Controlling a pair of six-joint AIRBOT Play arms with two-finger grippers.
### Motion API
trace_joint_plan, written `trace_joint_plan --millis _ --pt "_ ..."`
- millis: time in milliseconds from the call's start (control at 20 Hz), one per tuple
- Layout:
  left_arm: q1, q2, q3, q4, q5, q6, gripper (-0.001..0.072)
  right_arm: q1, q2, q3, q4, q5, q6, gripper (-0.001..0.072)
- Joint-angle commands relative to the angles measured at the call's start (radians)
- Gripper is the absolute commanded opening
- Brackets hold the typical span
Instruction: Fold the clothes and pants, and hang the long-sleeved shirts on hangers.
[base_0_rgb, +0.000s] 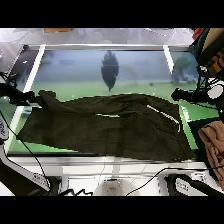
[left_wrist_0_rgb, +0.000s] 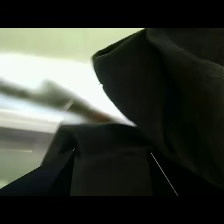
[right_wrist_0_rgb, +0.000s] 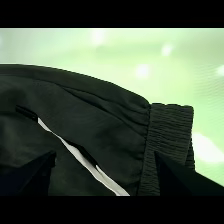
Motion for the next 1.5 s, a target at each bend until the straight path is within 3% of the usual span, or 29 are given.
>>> trace_joint_plan --millis 0,400,450,500,600,650,1100,1300,1350,1450 --pt "-0.011 -0.057 0.0 -0.062 0.068 0.044 0.0496 0.0 0.0 0.001 0.0 -0.003 0.0 0.0694" --pt "-0.04 -0.079 0.0 0.005 0.11 0.071 0.0503 0.0 0.0 0.001 0.005 -0.049 0.001 0.0694" --pt "-0.04 -0.079 0.0 0.006 0.11 0.07 0.0474 0.0 0.0 0.001 0.005 -0.048 0.001 0.0694" --pt "-0.04 -0.079 0.001 0.013 0.11 0.06 0.0408 0.0 0.0 0.001 0.005 -0.048 0.001 0.0694" --pt "-0.04 -0.074 0.002 0.056 0.108 0.018 0.0098 0.0 0.0 0.001 0.005 -0.047 0.001 0.0694" --pt "-0.04 -0.067 0.002 0.063 0.105 0.009 0.0032 0.0 0.0 0.001 0.005 -0.048 0.001 0.0694" --pt "-0.04 0.128 0.002 0.137 0.068 -0.057 0.0017 0.0 0.0 0.001 -0.005 -0.048 0.0 0.0694" --pt "-0.053 0.248 0.002 0.137 0.169 -0.058 0.0017 0.0 0.0 0.001 -0.034 -0.076 0.0 0.069" --pt "-0.058 0.267 0.002 0.136 0.207 -0.058 0.0017 0.0 0.0 0.001 -0.039 -0.107 0.0 0.0659" --pt "-0.065 0.277 0.002 0.129 0.247 -0.058 0.0018 0.0 0.0 0.001 -0.058 -0.193 0.0 0.0336"
